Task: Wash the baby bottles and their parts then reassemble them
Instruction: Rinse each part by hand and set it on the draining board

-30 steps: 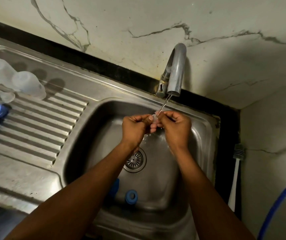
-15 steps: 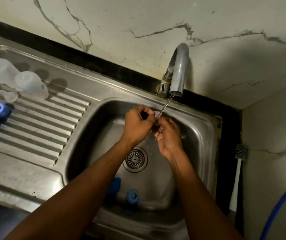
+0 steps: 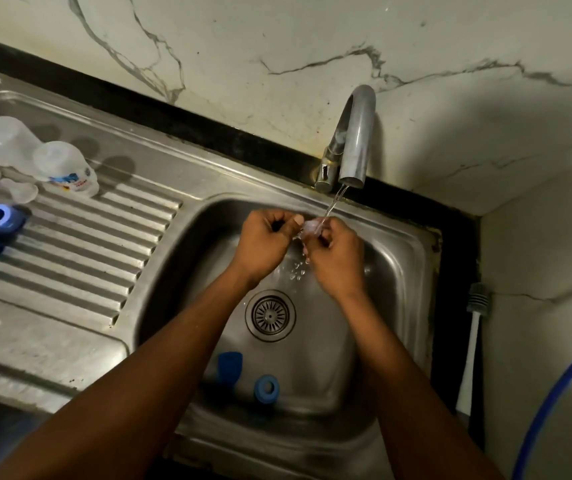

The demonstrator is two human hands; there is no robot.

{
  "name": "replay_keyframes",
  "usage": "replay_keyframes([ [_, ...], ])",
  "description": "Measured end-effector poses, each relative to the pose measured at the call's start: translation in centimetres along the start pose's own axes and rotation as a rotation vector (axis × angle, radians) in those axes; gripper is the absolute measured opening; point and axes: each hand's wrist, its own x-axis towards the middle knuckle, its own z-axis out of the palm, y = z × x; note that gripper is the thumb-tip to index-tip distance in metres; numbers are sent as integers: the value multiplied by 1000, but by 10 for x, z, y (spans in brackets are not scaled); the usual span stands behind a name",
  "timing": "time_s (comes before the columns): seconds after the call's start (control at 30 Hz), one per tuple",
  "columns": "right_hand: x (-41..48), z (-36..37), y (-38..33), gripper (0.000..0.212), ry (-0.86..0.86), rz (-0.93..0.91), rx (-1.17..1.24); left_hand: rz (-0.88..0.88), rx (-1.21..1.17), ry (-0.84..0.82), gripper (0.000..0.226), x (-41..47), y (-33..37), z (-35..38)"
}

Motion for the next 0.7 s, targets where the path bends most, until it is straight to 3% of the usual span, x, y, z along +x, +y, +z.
replay_keyframes([
  [0.1,-1,5,-3,11,-159,178,90,-185,100,-50,21,-4,-1,10],
  [0.2,-6,4,-4,7,-116,195,15,-288,140,-79,26,-17,13,19],
  [0.3,-16,-12,-24,12,-34,72,26,-90,52,-36,30,-38,37,30],
  [0.37,-37,-15,-37,16,67,-17,175,125,16,74,37,-61,47,36],
  [0.43,-62,-3,-21,22,127,42,305,162,78,125,36,-76,22,42],
  [0.47,-73,8,-2,29,83,184,346,4,131,97,35,-83,3,45],
  [0.53,-92,28,39,36,-124,586,252,-667,88,-114,33,-94,-27,48],
  [0.57,-97,36,63,35,-176,663,145,-892,50,-192,33,-101,-36,49],
  [0.6,-102,41,77,31,-191,661,57,-960,-1,-186,35,-106,-43,49],
  [0.7,-104,35,64,18,-174,506,-194,-792,62,25,31,-110,-26,54],
])
